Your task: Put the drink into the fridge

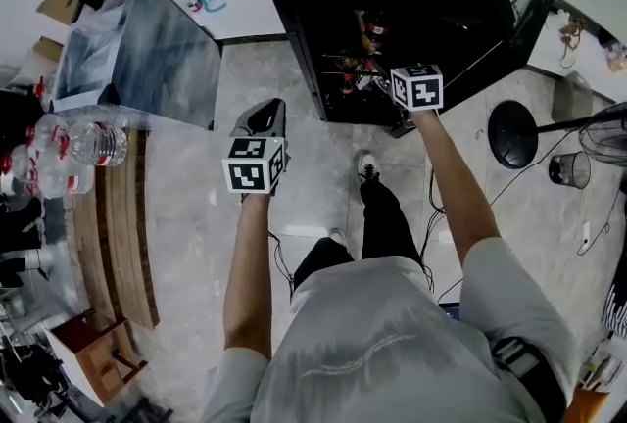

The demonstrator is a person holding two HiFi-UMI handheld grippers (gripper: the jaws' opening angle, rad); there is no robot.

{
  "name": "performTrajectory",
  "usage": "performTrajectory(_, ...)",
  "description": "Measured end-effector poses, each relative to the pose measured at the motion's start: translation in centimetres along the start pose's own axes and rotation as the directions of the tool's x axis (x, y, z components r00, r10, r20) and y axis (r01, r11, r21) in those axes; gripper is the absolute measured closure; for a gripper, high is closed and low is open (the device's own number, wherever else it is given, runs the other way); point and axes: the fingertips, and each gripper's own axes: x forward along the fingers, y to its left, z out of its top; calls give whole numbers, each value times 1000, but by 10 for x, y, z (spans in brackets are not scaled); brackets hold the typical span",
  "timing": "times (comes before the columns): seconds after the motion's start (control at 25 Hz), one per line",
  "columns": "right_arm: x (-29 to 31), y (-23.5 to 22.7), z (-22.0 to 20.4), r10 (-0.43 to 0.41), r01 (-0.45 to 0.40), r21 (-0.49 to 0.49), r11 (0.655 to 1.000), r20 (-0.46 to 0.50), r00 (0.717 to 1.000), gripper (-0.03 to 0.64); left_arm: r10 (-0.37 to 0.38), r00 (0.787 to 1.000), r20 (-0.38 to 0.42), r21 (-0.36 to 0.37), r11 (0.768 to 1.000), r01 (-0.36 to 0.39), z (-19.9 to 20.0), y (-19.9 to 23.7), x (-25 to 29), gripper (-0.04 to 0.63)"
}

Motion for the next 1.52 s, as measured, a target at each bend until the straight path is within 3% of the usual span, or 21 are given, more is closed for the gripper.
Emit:
performTrajectory(0.28,-119,29,36,-33,49,-147,988,110,993,373,-50,996,74,32,998,48,39,-30,-62,580)
performTrajectory(0.72,-273,74,88,-53,127,-280,952,255,965,518,-127,969,213,195,977,85,88,-73,-136,580)
performTrajectory(0.88,-324,89,101,-42,139,-327,935,288,957,617,-144,957,251,231,969,85,104,-86,-157,580)
performTrajectory(1.08,-371,99,107,-85,200,-369,908,305,948,617,-173,932,320,253,963,92,130,-102,-185,580)
performTrajectory(1.28,-413,101,121,-80,201,-320,926,354,932,617,-183,917,354,289,954,79,151,-119,-206,580)
performTrajectory(1.52,-449,105,130,-125,256,-315,914,382,916,617,-206,889,408,314,947,75,168,-133,-232,581)
